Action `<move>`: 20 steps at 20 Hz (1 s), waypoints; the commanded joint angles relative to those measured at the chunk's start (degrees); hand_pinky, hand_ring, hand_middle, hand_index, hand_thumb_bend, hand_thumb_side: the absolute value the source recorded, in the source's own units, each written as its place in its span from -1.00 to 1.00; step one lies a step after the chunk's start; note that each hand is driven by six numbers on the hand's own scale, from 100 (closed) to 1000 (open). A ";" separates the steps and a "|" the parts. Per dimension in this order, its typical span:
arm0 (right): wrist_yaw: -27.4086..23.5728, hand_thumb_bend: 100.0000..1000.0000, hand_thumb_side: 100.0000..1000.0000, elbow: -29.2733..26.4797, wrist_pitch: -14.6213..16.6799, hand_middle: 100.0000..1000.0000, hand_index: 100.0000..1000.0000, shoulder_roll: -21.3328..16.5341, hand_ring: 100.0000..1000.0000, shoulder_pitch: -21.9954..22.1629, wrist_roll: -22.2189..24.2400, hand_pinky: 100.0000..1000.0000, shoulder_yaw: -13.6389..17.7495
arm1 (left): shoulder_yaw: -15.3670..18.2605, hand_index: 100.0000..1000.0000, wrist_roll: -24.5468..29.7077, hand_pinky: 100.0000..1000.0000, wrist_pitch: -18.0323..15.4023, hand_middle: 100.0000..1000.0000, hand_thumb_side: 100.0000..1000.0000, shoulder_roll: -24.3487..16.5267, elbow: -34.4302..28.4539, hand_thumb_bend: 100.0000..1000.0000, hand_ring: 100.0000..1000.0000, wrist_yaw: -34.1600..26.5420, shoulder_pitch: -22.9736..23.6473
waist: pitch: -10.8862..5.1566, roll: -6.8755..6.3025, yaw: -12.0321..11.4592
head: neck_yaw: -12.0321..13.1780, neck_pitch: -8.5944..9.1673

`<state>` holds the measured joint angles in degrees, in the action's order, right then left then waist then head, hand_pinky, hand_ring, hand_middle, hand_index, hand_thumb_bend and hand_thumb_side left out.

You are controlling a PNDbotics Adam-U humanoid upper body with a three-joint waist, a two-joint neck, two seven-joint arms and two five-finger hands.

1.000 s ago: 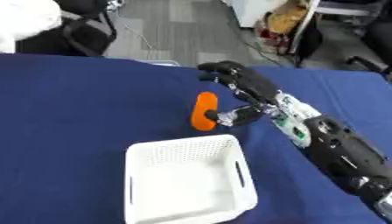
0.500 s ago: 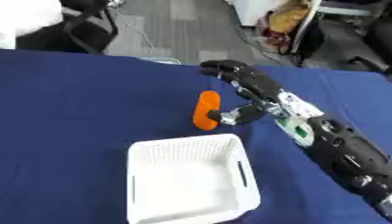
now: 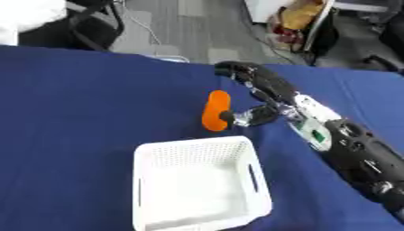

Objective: Pick up objects on the table and place them in the box.

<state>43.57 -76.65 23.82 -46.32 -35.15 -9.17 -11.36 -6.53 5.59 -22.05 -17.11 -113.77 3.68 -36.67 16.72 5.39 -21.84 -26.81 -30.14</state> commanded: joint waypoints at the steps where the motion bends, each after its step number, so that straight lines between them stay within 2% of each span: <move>1: 0.44 0.01 1.00 -0.20 -0.08 0.80 0.87 -1.67 0.58 -0.22 0.21 0.59 0.74 | 0.17 0.72 0.15 0.77 0.02 0.74 0.86 0.09 -0.82 -0.83 0.55 -0.31 -1.03 | -0.79 -0.24 -0.15 | -1.17 0.90; 20: 2.10 -0.03 1.00 0.48 -1.20 0.79 0.85 -1.26 0.56 -0.40 0.05 0.57 0.53 | -0.13 0.73 0.69 0.77 0.07 0.74 0.86 1.34 -0.82 -0.82 0.55 -0.95 -2.22 | 0.02 0.18 -1.68 | -1.17 1.39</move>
<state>45.50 -75.87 22.78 -46.29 -35.14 -9.16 -11.34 -6.58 6.08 -21.96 -15.67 -113.77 3.05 -37.76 17.58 5.75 -23.54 -27.26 -29.61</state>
